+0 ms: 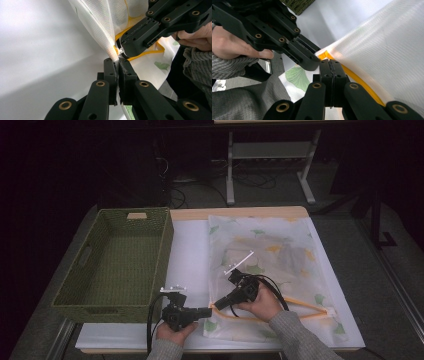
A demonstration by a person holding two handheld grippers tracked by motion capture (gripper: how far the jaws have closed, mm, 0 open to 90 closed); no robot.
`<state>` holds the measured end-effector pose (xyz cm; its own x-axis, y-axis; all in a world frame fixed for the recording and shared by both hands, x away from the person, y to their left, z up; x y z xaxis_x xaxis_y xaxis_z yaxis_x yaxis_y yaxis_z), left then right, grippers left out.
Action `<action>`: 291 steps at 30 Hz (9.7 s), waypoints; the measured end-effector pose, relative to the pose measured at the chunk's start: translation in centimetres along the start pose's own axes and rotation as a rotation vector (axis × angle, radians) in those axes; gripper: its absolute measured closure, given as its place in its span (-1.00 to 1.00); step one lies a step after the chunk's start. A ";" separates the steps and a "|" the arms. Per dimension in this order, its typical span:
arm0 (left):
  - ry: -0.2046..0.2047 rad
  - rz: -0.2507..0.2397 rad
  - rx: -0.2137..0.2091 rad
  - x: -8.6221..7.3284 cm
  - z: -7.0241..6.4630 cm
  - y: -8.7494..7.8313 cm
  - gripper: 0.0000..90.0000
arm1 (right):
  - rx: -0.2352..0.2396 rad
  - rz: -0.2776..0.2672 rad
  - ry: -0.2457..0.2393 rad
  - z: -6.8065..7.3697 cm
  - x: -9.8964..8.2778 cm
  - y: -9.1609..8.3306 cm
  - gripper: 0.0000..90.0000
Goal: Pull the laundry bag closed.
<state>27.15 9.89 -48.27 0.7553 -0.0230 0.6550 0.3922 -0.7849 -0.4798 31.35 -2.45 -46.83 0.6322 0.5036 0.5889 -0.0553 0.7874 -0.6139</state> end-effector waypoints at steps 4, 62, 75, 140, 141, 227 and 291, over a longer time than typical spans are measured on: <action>0.002 -0.007 0.002 0.1 0.0 -0.2 0.91 | -0.003 -0.006 0.007 -0.1 0.0 -0.1 0.99; 0.024 -0.010 0.056 0.2 0.7 -0.9 0.90 | -0.080 -0.042 0.079 -1.9 -3.8 -7.1 0.99; 0.014 -0.013 0.055 0.0 0.9 -0.8 0.90 | -0.085 -0.055 0.089 -2.2 -4.5 -8.4 0.99; 0.061 0.011 0.093 0.1 0.9 -0.8 0.90 | -0.175 -0.119 0.180 -4.7 -9.4 -16.2 0.99; 0.061 0.012 0.094 0.1 0.9 -0.8 0.90 | -0.177 -0.119 0.179 -4.8 -9.5 -16.3 0.99; 0.077 0.039 0.136 0.0 1.4 -0.6 0.89 | -0.369 -0.203 0.388 -10.2 -19.3 -24.9 0.97; 0.072 -0.061 0.072 2.1 -0.5 -1.7 0.28 | -0.236 -0.262 0.197 -6.0 -10.0 -19.8 0.51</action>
<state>27.81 10.87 -45.78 0.6905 -0.0231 0.7230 0.4745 -0.7399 -0.4768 30.76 -25.21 -43.65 0.7389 0.2005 0.6433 0.2919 0.7653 -0.5737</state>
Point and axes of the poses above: each handheld gripper's, and its own axes: y roughly forward along the jaws, x roughly out of its top, z roughly to its left, the point moved 7 cm from there along y, roughly forward along the jaws, and after that the axes turned 7 degrees about -z, right-handed, at the moved point
